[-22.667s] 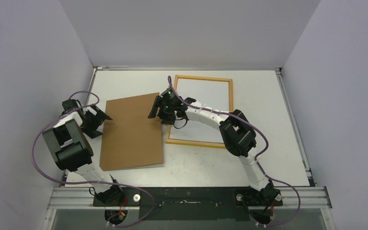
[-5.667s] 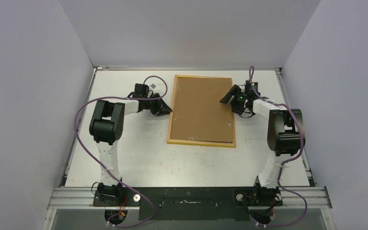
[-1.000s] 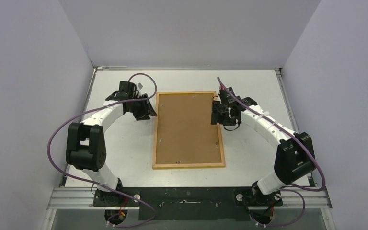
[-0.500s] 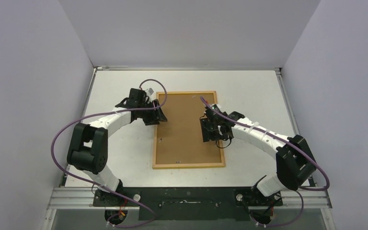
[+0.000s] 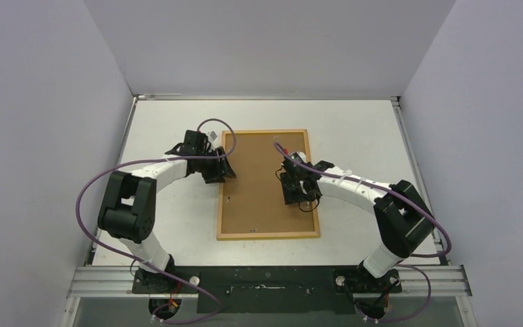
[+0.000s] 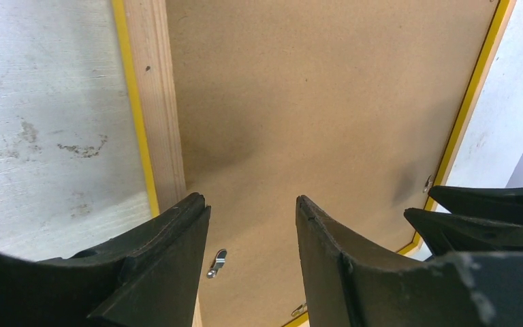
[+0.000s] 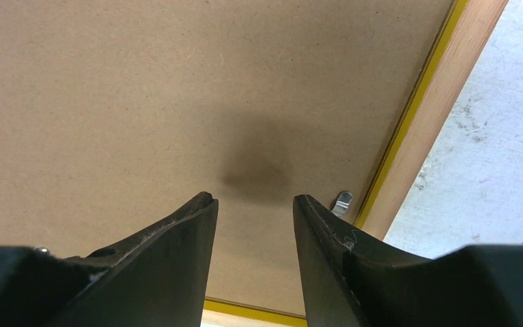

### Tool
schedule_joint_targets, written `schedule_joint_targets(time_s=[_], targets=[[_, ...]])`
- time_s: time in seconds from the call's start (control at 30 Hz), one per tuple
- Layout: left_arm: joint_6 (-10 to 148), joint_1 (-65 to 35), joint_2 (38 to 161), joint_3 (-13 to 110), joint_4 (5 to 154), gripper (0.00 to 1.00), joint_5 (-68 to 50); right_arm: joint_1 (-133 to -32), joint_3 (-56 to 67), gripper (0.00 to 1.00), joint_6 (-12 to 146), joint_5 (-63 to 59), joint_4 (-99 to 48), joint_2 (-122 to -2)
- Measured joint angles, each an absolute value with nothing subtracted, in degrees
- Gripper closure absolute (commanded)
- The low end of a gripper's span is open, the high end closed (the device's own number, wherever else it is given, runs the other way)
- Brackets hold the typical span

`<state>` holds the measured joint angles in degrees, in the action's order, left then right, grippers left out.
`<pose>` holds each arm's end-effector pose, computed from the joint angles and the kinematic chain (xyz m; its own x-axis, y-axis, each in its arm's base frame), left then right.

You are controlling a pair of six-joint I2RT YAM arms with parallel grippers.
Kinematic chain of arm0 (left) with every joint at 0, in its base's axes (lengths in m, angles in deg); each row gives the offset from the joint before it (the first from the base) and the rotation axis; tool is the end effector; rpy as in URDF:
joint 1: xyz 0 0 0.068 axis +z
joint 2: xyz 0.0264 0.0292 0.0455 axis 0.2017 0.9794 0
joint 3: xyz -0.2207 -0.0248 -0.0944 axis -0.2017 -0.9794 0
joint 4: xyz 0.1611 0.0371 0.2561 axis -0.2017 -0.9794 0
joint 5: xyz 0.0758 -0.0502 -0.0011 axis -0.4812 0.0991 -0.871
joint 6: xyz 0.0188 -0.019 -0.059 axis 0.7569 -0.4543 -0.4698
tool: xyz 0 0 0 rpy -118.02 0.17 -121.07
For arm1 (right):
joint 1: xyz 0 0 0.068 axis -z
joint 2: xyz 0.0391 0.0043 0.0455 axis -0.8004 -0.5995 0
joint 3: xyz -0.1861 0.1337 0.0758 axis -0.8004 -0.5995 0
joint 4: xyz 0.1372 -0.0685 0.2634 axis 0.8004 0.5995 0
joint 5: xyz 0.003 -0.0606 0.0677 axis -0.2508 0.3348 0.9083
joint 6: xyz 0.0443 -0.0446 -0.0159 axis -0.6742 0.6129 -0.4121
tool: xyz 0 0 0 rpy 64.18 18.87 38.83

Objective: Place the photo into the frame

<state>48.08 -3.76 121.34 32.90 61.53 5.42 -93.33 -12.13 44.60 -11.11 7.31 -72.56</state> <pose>0.3576 -0.1184 0.0992 -0.9183 -0.2603 -0.2983 -0.0500 0.8237 -0.5648 0.2681 0.2248 0.1177 -0.9266 -0.1450 -0.3469 -0.2146 0.9615 0.1714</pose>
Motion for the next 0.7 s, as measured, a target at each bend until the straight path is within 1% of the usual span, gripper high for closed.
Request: schedule_joint_targets(time_s=[0.27,0.7], targets=[[48.08,-3.26,121.47,32.47,61.66,0.53,5.00,-92.89,-12.13,0.55,44.73,-11.94,7.42,-75.33],[47.84,-2.32,121.50,32.10,61.83,0.53,5.05,-91.74,-13.22,0.54,45.03,-12.09,7.18,-75.27]])
